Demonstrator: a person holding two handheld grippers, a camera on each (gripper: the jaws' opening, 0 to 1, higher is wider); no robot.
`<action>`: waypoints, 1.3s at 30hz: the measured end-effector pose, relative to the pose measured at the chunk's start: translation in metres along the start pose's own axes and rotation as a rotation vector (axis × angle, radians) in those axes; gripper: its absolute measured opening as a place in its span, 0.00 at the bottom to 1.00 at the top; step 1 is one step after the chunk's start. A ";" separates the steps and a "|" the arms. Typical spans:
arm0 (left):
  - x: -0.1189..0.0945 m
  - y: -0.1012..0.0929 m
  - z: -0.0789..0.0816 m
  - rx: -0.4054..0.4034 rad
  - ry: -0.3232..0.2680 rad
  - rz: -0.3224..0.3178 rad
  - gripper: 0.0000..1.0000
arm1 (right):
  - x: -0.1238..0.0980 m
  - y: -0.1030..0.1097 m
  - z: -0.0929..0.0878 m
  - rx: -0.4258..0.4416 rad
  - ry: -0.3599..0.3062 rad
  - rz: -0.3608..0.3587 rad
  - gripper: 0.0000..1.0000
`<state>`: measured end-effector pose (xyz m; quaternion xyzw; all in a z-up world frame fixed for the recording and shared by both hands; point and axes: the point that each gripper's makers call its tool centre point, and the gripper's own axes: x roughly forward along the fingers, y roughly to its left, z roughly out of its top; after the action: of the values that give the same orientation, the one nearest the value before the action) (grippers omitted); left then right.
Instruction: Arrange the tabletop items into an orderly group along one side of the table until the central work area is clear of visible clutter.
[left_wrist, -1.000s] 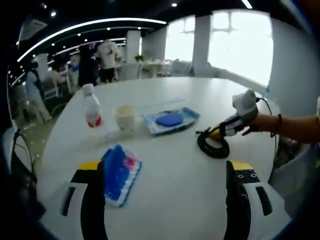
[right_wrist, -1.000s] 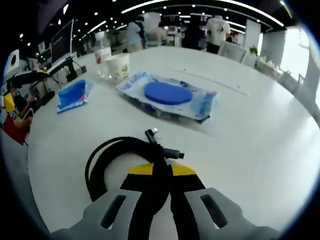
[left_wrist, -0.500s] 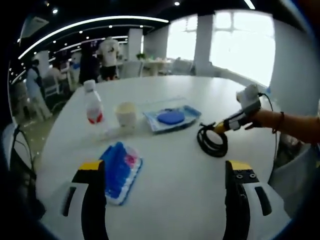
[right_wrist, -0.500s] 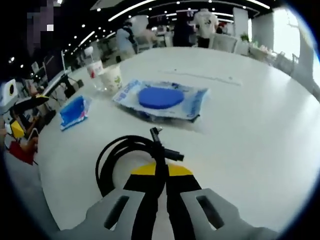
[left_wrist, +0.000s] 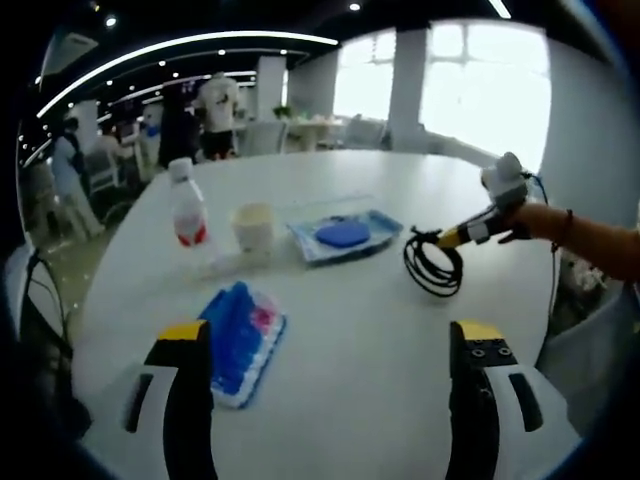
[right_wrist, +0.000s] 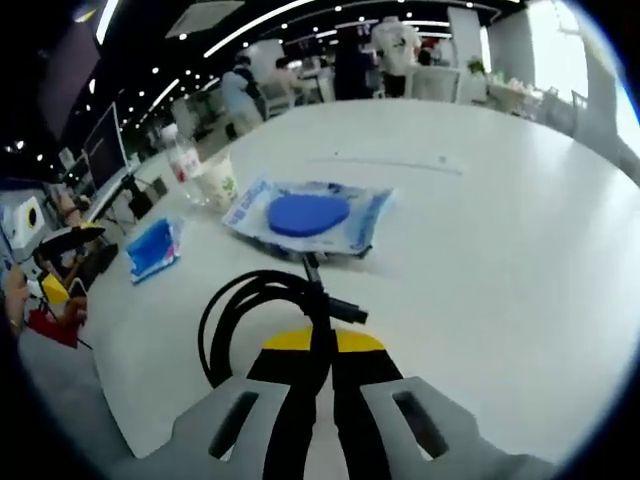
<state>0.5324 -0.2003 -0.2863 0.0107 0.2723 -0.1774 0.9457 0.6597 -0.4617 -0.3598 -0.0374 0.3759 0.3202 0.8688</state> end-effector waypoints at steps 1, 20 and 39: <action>0.000 0.000 -0.001 -0.001 0.001 -0.001 0.96 | -0.001 -0.003 0.000 -0.003 0.003 -0.004 0.03; -0.001 0.004 -0.004 -0.010 0.008 0.002 0.96 | 0.014 -0.033 -0.010 -0.076 0.117 -0.042 0.04; 0.001 0.006 -0.008 0.003 0.026 0.018 0.96 | 0.027 -0.043 -0.017 -0.163 0.163 -0.117 0.07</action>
<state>0.5309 -0.1935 -0.2938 0.0167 0.2841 -0.1691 0.9436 0.6885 -0.4870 -0.3975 -0.1556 0.4150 0.2941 0.8468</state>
